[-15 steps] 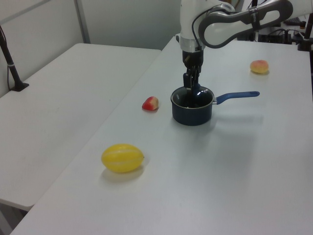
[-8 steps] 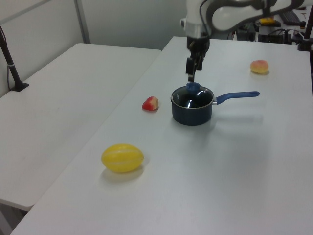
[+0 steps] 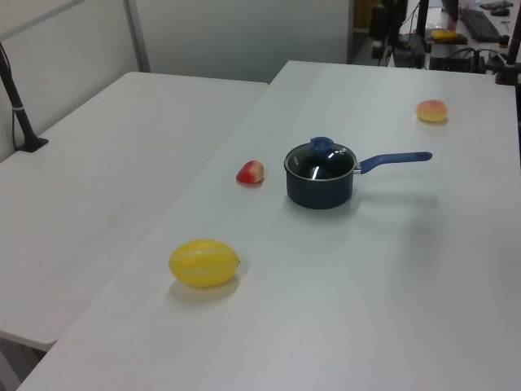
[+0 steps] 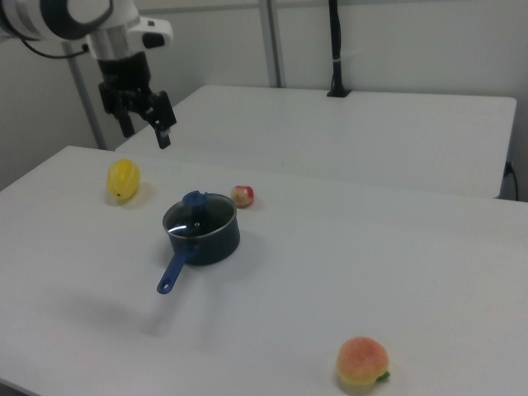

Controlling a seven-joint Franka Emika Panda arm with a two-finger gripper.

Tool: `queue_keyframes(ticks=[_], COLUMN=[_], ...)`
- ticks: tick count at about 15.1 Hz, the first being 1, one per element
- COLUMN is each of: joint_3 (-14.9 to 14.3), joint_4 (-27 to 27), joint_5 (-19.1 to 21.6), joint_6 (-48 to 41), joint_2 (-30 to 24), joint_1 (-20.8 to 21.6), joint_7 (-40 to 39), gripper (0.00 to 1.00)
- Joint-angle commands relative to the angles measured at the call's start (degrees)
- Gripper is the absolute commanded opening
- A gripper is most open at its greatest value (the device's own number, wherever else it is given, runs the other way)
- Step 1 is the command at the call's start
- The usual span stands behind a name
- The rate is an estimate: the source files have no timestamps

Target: Close lid

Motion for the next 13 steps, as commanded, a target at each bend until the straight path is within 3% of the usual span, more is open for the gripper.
queue_keyframes(ticks=[1, 5, 7, 13], joint_3=[-0.2, -0.2, -0.2, -0.2], joint_4=[-3.9, -7.1, -9.6, -9.7], joint_5=[1.8, 3.2, 3.3, 3.3], joint_6=[-1.7, -0.3, 5.4, 7.6], joint_2=[-4.4, -6.2, -6.3, -6.3], joint_1=[0.2, 0.1, 0.2, 0.0], joint_7=[0.8, -0.3, -2.5, -6.1], gripper=[1.0, 1.0, 1.0, 1.0])
